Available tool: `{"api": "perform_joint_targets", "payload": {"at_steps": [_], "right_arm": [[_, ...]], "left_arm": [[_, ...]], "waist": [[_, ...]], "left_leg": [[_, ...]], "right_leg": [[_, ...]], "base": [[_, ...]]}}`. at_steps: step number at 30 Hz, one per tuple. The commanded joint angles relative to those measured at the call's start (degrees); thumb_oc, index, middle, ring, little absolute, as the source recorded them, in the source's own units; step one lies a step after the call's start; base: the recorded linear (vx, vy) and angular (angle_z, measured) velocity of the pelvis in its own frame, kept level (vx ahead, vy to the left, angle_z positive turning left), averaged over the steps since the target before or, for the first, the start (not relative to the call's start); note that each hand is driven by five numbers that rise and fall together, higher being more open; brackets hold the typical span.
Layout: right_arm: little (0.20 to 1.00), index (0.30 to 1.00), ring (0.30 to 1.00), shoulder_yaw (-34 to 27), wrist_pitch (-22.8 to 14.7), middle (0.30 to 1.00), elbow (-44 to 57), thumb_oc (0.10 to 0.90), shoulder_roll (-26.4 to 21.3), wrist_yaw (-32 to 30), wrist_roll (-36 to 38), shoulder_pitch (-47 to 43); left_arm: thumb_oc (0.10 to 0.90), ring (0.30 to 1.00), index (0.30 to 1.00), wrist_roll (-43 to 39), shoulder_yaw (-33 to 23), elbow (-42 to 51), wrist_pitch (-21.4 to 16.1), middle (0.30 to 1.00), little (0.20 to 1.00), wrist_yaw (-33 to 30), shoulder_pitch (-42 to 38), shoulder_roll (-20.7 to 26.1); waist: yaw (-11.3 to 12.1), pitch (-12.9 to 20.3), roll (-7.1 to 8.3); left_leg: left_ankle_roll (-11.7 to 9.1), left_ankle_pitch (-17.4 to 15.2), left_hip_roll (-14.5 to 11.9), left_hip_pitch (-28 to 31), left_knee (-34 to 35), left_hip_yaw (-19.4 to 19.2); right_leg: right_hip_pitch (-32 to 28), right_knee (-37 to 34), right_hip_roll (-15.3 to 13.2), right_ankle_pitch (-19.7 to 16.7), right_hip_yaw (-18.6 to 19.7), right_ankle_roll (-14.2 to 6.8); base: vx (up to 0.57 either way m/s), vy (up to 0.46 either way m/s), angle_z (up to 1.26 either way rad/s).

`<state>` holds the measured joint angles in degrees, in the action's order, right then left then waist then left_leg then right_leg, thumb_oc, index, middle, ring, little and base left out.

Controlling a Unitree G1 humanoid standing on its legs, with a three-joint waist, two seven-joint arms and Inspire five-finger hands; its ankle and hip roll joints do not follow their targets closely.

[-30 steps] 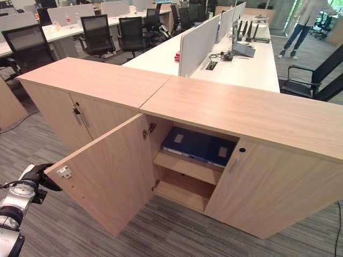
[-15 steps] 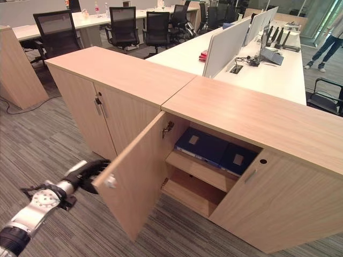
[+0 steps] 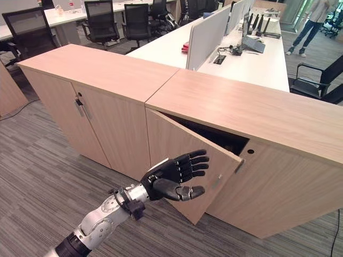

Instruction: Put the empty folder in the office cabinet

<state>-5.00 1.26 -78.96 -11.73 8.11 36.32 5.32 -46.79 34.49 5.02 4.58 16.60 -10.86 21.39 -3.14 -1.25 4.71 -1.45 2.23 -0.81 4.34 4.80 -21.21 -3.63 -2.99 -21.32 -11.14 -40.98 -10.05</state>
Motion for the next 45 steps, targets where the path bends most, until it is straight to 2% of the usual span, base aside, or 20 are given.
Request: {"api": "perform_joint_targets", "payload": {"at_steps": [1,12,13,15,18,20,21,22,23,27,29,32,34,35,36,38,41,42,43,45], "right_arm": [[0.900,0.900,0.900,2.5,0.3,0.900,-3.7,0.800,1.1,0.3,0.2,-1.4],[0.900,0.900,0.900,1.2,0.4,0.900,-4.5,0.800,1.5,0.2,1.5,-2.0],[0.900,0.900,0.900,0.7,0.2,0.900,-4.6,0.800,1.0,0.0,1.4,-2.4],[0.900,0.900,0.900,0.8,0.2,0.900,-4.6,0.800,0.9,0.0,1.4,-2.4],[0.900,0.900,0.900,0.5,0.0,0.900,-4.8,0.800,0.2,0.1,1.3,-3.0],[0.900,0.900,0.900,0.8,-0.1,0.900,-4.9,0.800,-0.1,0.1,1.0,-3.0],[0.900,0.900,0.900,1.2,-0.2,0.900,-4.9,0.800,-0.4,-0.1,0.5,-3.4],[0.900,0.900,0.900,1.2,-0.2,0.900,-4.9,0.800,-0.4,-0.1,0.5,-3.5],[0.900,0.900,0.900,1.8,-0.5,0.900,-4.8,0.800,-0.7,-0.2,0.4,-3.8],[0.900,0.900,0.900,3.2,-0.9,0.900,-4.6,0.800,-1.2,-0.5,-0.3,-4.1],[0.900,0.900,0.900,3.9,-1.2,0.900,-4.4,0.800,-1.8,-0.9,-0.8,-4.4],[0.900,0.900,0.900,4.8,-1.6,0.900,-4.4,0.800,-2.7,-1.6,-1.6,-5.1],[0.900,0.900,0.900,5.5,-1.7,0.900,-4.1,0.800,-3.4,-2.1,-2.2,-5.9],[0.900,0.900,0.900,5.4,-1.7,0.900,-4.1,0.800,-3.4,-2.1,-2.2,-6.0],[0.900,0.900,0.900,5.9,-1.6,0.900,-3.9,0.800,-3.6,-2.2,-2.6,-6.2],[0.900,0.900,0.900,7.2,-1.5,0.900,-3.6,0.800,-3.6,-2.0,-3.6,-6.5],[0.900,0.900,0.900,8.6,-1.5,0.900,-2.5,0.800,-4.0,-2.0,-5.2,-7.5],[0.900,0.900,0.900,8.6,-1.5,0.900,-2.5,0.800,-4.0,-2.0,-5.2,-7.6],[0.900,0.900,0.900,9.0,-1.4,0.900,-1.8,0.800,-4.1,-1.7,-5.7,-8.3],[0.900,0.900,0.900,9.1,-1.4,0.900,-1.6,0.800,-4.0,-1.6,-6.0,-8.1]], "left_arm": [[0.800,0.900,0.900,-1.3,-1.2,4.3,-4.0,0.900,0.900,0.9,-2.5,-1.9],[0.800,0.900,0.900,7.1,-7.1,-1.8,-6.0,0.900,0.900,-0.5,5.3,-1.7],[0.800,0.900,0.900,11.1,-8.8,-4.9,-6.6,0.900,0.900,-1.1,6.9,-1.3],[0.800,0.900,0.900,11.3,-8.8,-5.0,-6.7,0.900,0.900,-1.1,7.0,-1.4],[0.800,0.900,0.900,16.0,-11.4,-9.3,-7.2,0.900,0.900,-1.7,9.8,-1.2],[0.800,0.900,0.900,16.9,-11.8,-10.5,-7.5,0.900,0.900,-1.6,10.5,-1.5],[0.800,0.900,0.900,18.4,-12.5,-13.8,-7.5,0.900,0.900,-2.1,11.5,-2.0],[0.800,0.900,0.900,18.5,-12.5,-14.0,-7.7,0.900,0.900,-2.1,11.5,-2.1],[0.800,0.900,0.900,19.8,-12.9,-17.1,-7.6,0.900,0.900,-2.6,11.8,-2.8],[0.800,0.900,0.900,22.3,-12.3,-21.6,-8.0,0.900,0.900,-3.4,11.2,-3.7],[0.800,0.900,0.900,23.6,-11.2,-24.6,-8.2,0.900,0.900,-4.1,9.8,-4.8],[0.800,0.900,0.900,23.3,-9.4,-26.2,-8.5,0.900,0.900,-4.6,8.0,-6.0],[0.800,0.900,0.900,23.4,-8.8,-27.0,-8.8,0.900,0.900,-5.4,6.7,-6.7],[0.800,0.900,0.900,23.4,-8.7,-27.1,-8.9,0.900,0.900,-5.4,6.5,-6.7],[0.800,0.900,0.900,24.4,-8.0,-27.7,-9.2,0.900,0.900,-5.8,5.2,-6.6],[0.800,0.900,0.900,25.7,-7.6,-28.1,-9.7,0.900,0.900,-6.2,4.4,-6.2],[0.800,0.900,0.900,28.0,-7.8,-29.5,-10.4,0.900,0.900,-7.7,2.6,-5.5],[0.800,0.900,0.900,28.1,-7.9,-29.6,-10.5,0.900,0.900,-7.7,2.5,-5.5],[0.800,0.900,0.900,30.1,-8.2,-31.1,-11.1,0.900,0.900,-8.6,1.0,-5.3],[0.800,0.900,0.900,30.9,-8.3,-31.9,-11.1,0.900,0.900,-9.1,0.5,-5.2]], "waist": [[0.6,2.1,-1.22],[0.3,1.3,-1.76],[-0.5,1.4,-2.10],[-0.4,1.5,-2.16],[-1.2,2.0,-2.67],[-1.2,2.3,-2.87],[-1.6,2.5,-2.92],[-1.6,2.6,-3.02],[-1.8,2.8,-3.09],[-2.5,3.0,-3.09],[-3.3,3.2,-3.10],[-3.5,2.7,-2.99],[-2.5,1.8,-2.94],[-2.7,1.7,-2.93],[-2.1,1.3,-1.84],[-0.9,0.7,-1.02],[0.6,-0.6,-1.26],[0.6,-0.7,-1.25],[0.7,-0.9,-1.99],[0.5,-0.6,-2.52]], "left_leg": [[-0.8,-5.1,-0.9,0.5,0.2,-1.4],[-2.0,-4.4,-3.3,0.7,0.2,-3.2],[-2.9,-3.7,-5.0,1.0,0.2,-4.3],[-3.0,-3.7,-5.2,1.1,0.2,-4.4],[-4.7,-2.2,-8.3,1.5,0.2,-6.2],[-5.3,-1.8,-9.2,1.5,0.2,-6.9],[-6.2,-0.8,-10.8,1.6,0.2,-7.6],[-6.3,-0.7,-11.0,1.6,0.2,-7.7],[-7.2,0.4,-12.5,1.6,0.1,-8.4],[-8.3,2.0,-14.9,1.7,0.0,-9.5],[-9.2,4.7,-17.0,2.7,-0.6,-10.9],[-9.3,5.9,-18.7,2.1,-5.0,-11.6],[-8.0,4.8,-16.5,-0.3,-8.3,-7.0],[-7.9,4.4,-16.6,-0.8,-9.0,-6.6],[-5.3,-0.7,-11.9,-4.2,-9.7,-1.2],[-4.2,-2.8,-7.6,-7.7,-10.0,4.3],[-3.6,-1.6,-3.0,-11.9,-8.9,10.5],[-3.6,-1.6,-3.0,-11.9,-8.9,10.5],[-2.7,-0.3,-1.1,-11.8,-6.5,12.8],[-2.4,0.2,-1.1,-10.2,-4.6,12.6]], "right_leg": [[0.5,-0.4,0.8,-1.1,-0.7,-3.8],[1.8,-1.1,3.1,0.6,2.1,-2.3],[2.4,-1.5,4.7,2.0,3.7,-1.4],[2.5,-1.5,4.9,2.1,3.9,-1.3],[3.4,-1.8,7.8,4.5,6.5,0.2],[3.7,-1.9,8.8,5.2,7.2,0.7],[4.2,-2.0,10.3,6.3,8.4,1.3],[4.3,-2.0,10.5,6.4,8.5,1.4],[4.7,-2.0,12.2,7.6,9.5,2.3],[5.3,-2.0,14.5,9.3,11.2,3.6],[4.9,-2.0,16.6,11.2,12.5,4.9],[3.9,-2.0,18.1,13.1,13.7,6.5],[3.3,-2.0,18.7,14.4,15.1,7.3],[3.4,-2.0,18.6,14.5,14.9,7.3],[2.8,-2.0,17.7,14.5,15.9,7.0],[2.2,-2.0,17.7,14.2,17.8,6.8],[1.5,-2.0,18.4,13.9,21.1,6.7],[1.5,-2.0,18.3,13.9,21.2,6.7],[1.9,-2.0,18.9,13.0,23.0,6.6],[1.6,-2.0,19.3,12.9,23.8,6.6]], "base": [[0.00,0.000,0.00],[0.00,-0.075,-0.10],[0.01,-0.148,-0.19],[0.01,-0.137,-0.23],[0.03,-0.228,-0.32],[0.03,-0.192,-0.39],[0.02,-0.171,-0.32],[0.05,-0.321,-0.47],[0.03,-0.172,-0.45],[0.03,-0.242,-0.29],[0.07,-0.287,-0.34],[0.04,-0.170,-0.36],[0.00,-0.076,-0.29],[0.01,-0.040,-0.33],[0.03,-0.035,-0.24],[0.04,-0.014,-0.30],[0.02,0.028,-0.58],[-0.05,0.070,-0.89],[-0.02,0.094,-0.98],[0.03,0.112,-1.01]]}}
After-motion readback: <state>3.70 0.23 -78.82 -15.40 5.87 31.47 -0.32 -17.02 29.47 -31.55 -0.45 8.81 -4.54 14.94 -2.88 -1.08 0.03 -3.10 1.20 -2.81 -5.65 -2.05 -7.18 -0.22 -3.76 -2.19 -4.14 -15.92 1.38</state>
